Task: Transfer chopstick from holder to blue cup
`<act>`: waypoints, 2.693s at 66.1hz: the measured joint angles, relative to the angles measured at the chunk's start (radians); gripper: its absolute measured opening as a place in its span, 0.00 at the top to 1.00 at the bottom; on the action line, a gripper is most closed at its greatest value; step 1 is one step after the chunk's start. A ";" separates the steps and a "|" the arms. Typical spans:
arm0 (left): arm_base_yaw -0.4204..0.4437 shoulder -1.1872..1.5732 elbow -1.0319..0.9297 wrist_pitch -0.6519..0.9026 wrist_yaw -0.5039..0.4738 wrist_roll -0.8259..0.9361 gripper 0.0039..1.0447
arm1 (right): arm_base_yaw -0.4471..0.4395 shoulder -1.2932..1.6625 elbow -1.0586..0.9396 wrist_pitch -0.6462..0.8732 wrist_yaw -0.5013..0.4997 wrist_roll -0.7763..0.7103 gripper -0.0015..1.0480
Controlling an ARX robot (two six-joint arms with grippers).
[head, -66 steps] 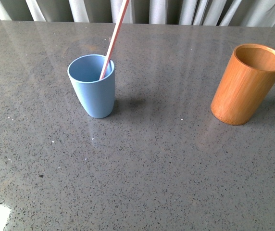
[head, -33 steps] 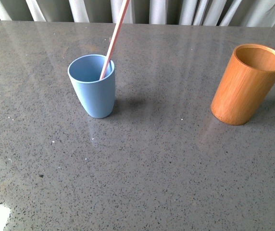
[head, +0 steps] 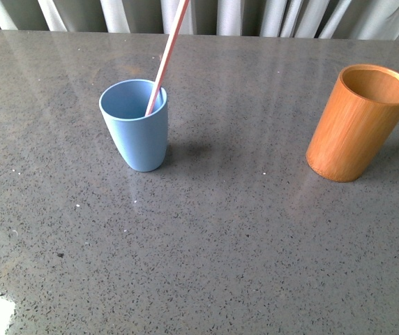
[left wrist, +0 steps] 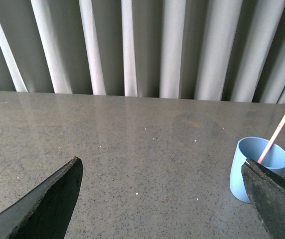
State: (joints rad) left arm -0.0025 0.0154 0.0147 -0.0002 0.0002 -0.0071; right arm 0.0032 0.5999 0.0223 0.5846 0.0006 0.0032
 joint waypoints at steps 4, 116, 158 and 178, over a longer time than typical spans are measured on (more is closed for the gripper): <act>0.000 0.000 0.000 0.000 0.000 0.000 0.08 | 0.000 -0.031 0.000 -0.029 0.000 0.000 0.98; 0.000 0.000 0.000 0.000 0.000 0.000 0.08 | 0.000 -0.594 0.000 -0.583 0.001 -0.001 0.66; 0.000 0.000 0.000 0.000 0.000 0.000 0.08 | 0.000 -0.594 0.000 -0.583 0.001 0.000 0.09; 0.000 0.000 0.000 0.000 0.000 0.000 0.08 | 0.000 -0.594 0.000 -0.583 0.001 0.000 0.09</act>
State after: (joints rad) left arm -0.0025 0.0154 0.0147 -0.0002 -0.0002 -0.0071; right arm 0.0032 0.0059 0.0223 0.0013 0.0017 0.0029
